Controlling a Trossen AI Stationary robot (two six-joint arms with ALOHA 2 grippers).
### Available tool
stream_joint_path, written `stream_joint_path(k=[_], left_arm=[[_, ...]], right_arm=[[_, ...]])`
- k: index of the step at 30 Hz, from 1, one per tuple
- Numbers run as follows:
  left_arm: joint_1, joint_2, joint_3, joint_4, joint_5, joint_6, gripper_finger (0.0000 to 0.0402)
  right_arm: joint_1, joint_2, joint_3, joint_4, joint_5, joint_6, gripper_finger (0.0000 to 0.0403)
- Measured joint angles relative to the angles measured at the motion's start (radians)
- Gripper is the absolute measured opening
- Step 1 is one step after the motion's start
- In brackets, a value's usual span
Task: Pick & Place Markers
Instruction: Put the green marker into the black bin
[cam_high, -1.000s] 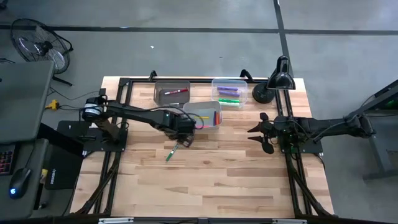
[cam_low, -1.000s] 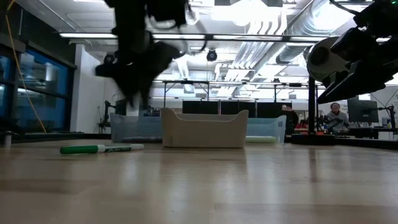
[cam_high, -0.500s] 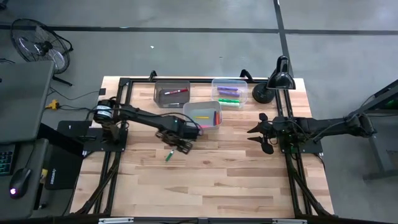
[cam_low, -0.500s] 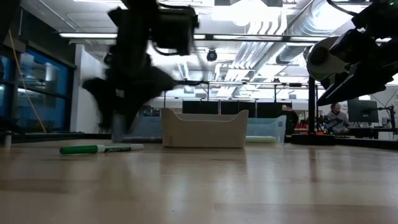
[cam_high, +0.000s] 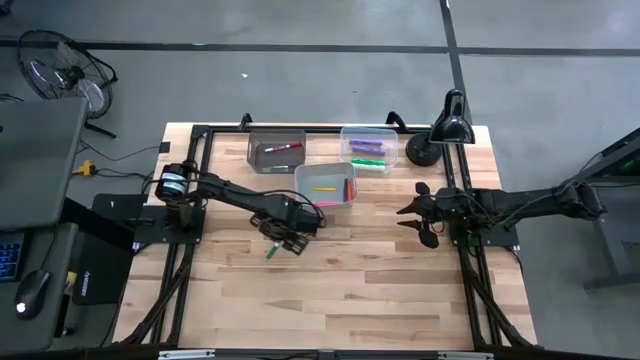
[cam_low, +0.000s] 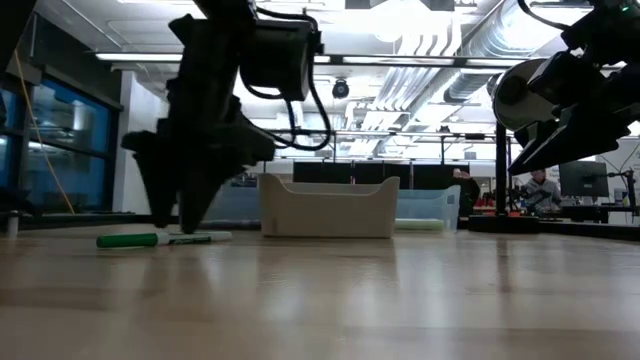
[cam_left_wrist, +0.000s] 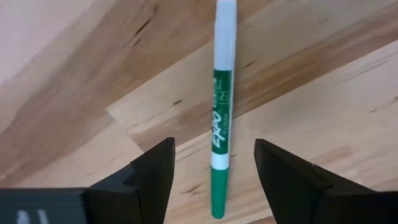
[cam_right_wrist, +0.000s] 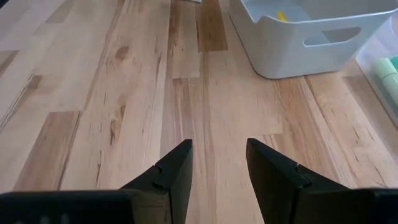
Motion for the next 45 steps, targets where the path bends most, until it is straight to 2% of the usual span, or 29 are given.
stream_joint_path(k=[13,18,27,45], left_arm=[[0.000,0.001,0.000,0.005,-0.028,0.005,0.0218],[0.000,0.001,-0.005,0.005,-0.038,0.007,0.0218],[0.002,-0.007,-0.130,0.137,0.003,0.006,0.0218],[0.003,-0.004,-0.135,0.186,0.049,0.012,0.0211]], right_arm=[[0.000,0.009,0.000,0.006,-0.012,-0.002,0.0139],[0.000,0.009,0.000,0.008,-0.050,-0.011,0.0139],[0.000,0.009,0.000,0.010,-0.073,-0.018,0.0139],[0.000,0.009,0.000,0.013,-0.073,-0.021,0.0139]])
